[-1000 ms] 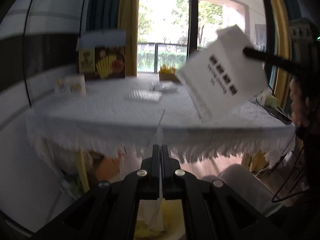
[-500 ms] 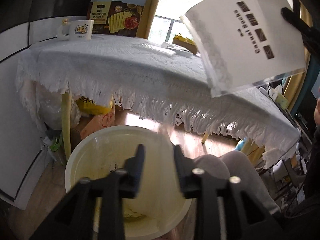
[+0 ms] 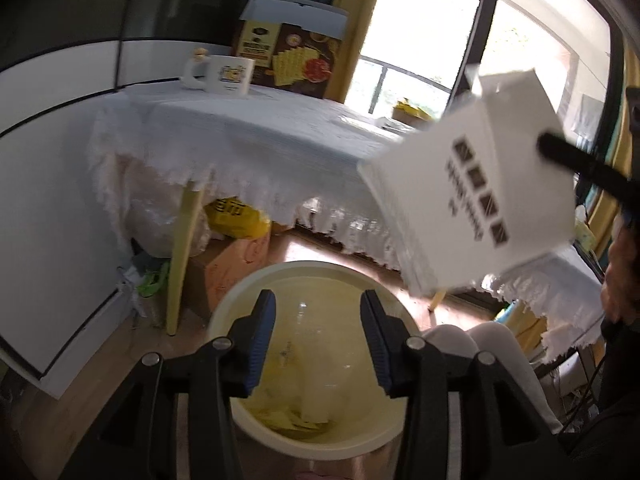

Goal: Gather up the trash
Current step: 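Lower the white paper bag into the bin and open the right gripper, then move both tools back over the table toward the bubble wrap and clear bag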

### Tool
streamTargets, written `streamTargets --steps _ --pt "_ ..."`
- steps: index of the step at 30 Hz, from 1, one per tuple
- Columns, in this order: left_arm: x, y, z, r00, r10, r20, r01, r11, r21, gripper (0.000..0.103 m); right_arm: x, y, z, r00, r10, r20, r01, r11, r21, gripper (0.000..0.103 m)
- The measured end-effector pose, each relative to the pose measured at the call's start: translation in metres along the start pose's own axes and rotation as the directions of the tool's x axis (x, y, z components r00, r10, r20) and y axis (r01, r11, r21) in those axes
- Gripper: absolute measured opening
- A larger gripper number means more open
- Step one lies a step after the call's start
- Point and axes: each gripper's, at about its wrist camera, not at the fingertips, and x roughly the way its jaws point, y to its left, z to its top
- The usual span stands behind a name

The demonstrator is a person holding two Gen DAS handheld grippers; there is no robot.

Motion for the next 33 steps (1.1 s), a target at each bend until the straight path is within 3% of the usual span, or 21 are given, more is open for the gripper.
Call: streamTargets --steps 12,20,26,33 --pt "-0.015 0.037 -0.002 0.997 0.064 0.032 -0.062 0.997 -0.054 0.044 0.074 0.001 -0.03 0.984 0.11 -0.143 -0.099 0.992 0.082 0.001" --pt "-0.021 0.04 0.0 0.997 0.071 0.043 -0.068 0.996 -0.054 0.044 0.114 -0.007 -0.057 0.956 0.108 -0.274 -0.075 0.989 0.128 0.002" --pt "-0.019 0.032 0.003 0.997 0.063 0.041 -0.061 0.997 -0.041 0.044 0.109 -0.015 -0.065 0.954 0.097 -0.284 -0.058 0.988 0.14 0.017" --pt "-0.019 0.018 0.009 0.997 0.053 0.048 -0.052 0.999 -0.015 0.049 0.083 -0.029 -0.07 0.965 0.084 -0.248 -0.043 0.985 0.164 0.018"
